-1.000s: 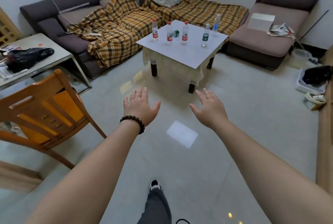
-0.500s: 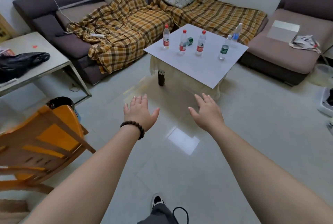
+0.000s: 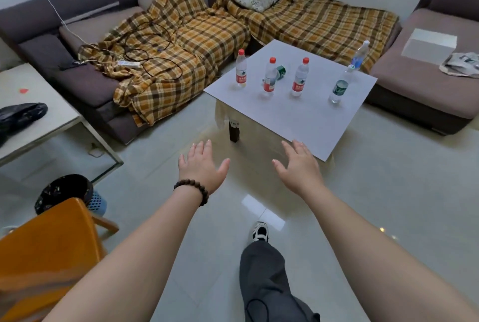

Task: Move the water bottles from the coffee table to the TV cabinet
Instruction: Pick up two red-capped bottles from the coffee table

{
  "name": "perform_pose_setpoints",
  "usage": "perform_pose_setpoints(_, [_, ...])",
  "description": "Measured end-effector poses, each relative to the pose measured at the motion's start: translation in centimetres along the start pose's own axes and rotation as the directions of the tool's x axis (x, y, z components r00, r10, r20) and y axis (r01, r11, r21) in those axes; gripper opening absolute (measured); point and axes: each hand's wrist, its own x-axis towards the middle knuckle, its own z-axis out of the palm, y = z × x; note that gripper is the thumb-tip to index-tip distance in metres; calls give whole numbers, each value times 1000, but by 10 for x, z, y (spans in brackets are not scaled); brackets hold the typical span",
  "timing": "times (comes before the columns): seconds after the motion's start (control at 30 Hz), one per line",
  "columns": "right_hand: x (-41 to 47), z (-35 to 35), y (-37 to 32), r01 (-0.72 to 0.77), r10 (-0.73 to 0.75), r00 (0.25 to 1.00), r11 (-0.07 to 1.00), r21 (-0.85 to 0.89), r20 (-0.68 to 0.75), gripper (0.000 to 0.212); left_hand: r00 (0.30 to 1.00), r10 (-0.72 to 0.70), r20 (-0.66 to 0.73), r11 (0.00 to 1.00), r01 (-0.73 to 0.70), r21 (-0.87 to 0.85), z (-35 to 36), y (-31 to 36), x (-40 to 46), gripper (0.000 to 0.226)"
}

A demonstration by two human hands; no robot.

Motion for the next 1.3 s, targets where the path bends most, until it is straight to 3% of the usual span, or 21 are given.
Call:
perform_pose_setpoints(0.43, [283, -49, 18, -67, 67, 997, 997, 24, 23, 62, 997, 56, 57, 998, -58, 25, -23, 90, 291, 73])
perform_pose_setpoints(0.93, [460, -50, 5, -227, 227, 974, 973, 50, 9, 62, 967, 198, 158, 975, -211, 73, -20, 115, 500, 74])
perform_pose_setpoints(1.3, [591, -27, -60, -461, 471, 881, 872, 162, -29, 59, 873, 434, 224, 893, -450, 24, -28, 85, 696, 72])
